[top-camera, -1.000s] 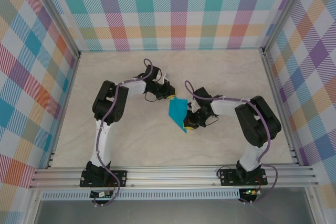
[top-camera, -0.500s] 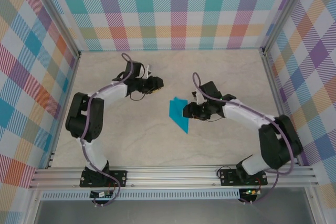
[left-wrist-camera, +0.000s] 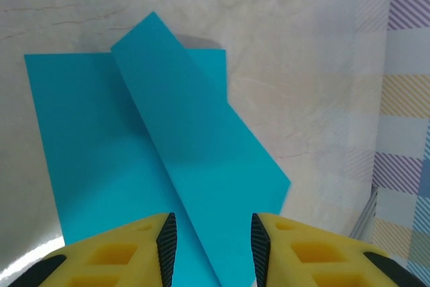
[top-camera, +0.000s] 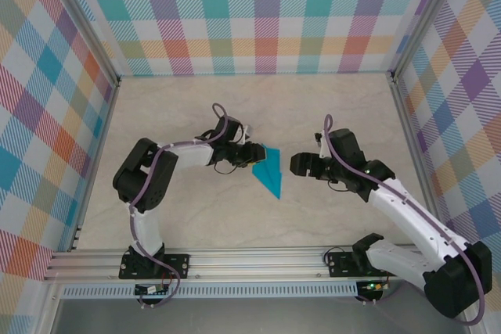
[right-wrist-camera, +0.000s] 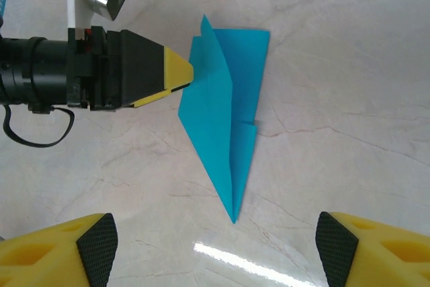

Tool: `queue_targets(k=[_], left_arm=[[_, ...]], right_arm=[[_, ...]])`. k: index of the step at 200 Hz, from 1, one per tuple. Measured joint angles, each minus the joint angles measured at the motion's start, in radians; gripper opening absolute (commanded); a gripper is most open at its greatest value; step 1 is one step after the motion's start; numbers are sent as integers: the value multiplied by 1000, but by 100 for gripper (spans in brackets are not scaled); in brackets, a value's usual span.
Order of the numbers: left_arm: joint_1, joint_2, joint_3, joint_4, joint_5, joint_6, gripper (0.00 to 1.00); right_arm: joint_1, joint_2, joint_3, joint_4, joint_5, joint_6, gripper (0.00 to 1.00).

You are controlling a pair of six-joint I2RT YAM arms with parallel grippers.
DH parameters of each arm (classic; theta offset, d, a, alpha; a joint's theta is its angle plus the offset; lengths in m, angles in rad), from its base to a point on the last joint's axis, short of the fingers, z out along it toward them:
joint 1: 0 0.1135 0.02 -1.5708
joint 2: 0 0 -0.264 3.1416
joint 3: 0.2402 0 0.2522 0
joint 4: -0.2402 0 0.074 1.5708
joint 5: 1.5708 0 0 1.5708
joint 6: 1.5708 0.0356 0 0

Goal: Fold a paper plane with a square sheet of paper (fold left side to right side)
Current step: Turn over the paper at the center of the table.

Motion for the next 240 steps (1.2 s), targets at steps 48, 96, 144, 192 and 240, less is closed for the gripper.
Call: queue_targets(k=[48, 96, 144, 192, 240], left_arm=[[-11, 70, 64, 0, -9, -5, 41], [-32, 122, 122, 0, -5, -19, 39], [-37, 127, 148, 6, -2, -30, 19], [-40, 108, 148, 16, -5, -32, 7], [-33, -119, 150, -12, -38, -22, 6]], right_arm=[[0, -30, 0, -27, 27, 3, 82], [0, -37, 0, -44, 40, 3, 84], [-13, -40, -24, -29, -5, 11, 99], [-163, -16, -98, 92, -274, 54, 100], [-305, 26, -177, 265, -585, 134, 100]])
